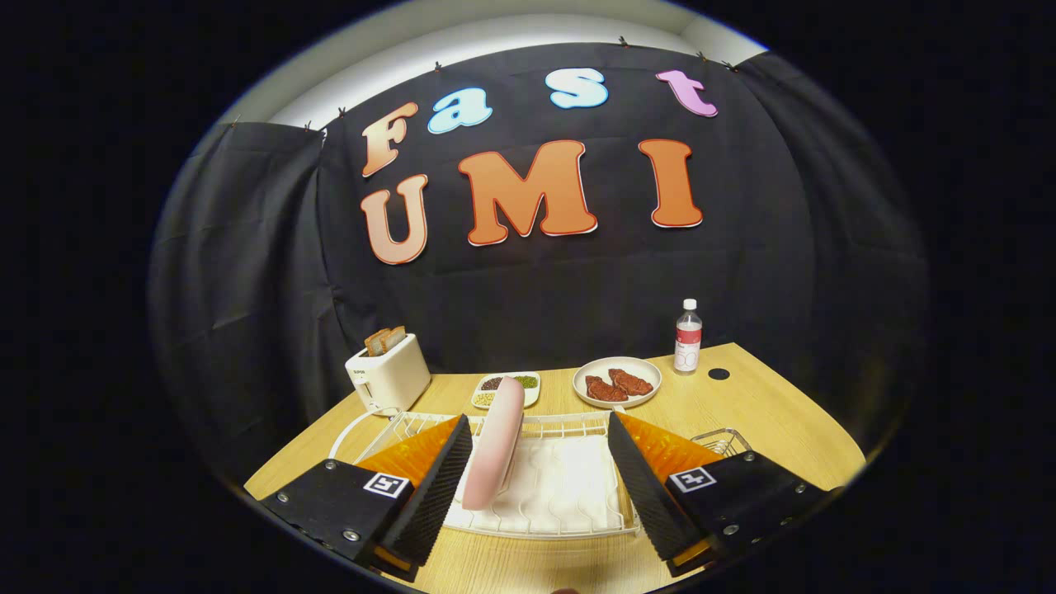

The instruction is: Take the plate from the dish rack, then take the spoon from the basket and place it into the plate.

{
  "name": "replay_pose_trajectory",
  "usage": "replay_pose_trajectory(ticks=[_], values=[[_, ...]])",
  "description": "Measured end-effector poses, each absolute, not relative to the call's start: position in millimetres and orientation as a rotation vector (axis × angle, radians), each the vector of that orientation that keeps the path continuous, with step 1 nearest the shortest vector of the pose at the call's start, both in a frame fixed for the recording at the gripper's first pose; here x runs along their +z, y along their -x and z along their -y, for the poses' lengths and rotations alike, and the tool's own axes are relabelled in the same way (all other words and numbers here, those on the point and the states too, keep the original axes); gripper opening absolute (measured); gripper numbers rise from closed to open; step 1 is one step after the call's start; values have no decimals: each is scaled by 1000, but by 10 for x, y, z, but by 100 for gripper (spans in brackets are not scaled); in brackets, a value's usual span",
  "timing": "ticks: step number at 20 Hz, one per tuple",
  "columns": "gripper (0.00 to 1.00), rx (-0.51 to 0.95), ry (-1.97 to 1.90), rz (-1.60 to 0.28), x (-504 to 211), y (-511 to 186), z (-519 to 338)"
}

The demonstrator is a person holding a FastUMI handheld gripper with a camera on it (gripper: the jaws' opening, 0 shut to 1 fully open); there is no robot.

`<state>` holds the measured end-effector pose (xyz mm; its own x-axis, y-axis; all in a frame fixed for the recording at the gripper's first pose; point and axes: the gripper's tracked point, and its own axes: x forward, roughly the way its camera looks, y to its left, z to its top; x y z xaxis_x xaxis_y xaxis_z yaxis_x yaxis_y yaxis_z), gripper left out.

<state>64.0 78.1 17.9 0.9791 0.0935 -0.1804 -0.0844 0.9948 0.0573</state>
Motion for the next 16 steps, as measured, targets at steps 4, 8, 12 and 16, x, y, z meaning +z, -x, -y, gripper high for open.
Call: replay_pose_trajectory(ticks=[4, 8, 12, 16], values=[[98, 111, -71, -239, 173, -887, -1006], [99, 78, -116, -292, 76, -1233, -1131], [99, 52, -122, -398, -267, -1493, -1195], [99, 11, -191, -499, -586, -1605, -1170]])
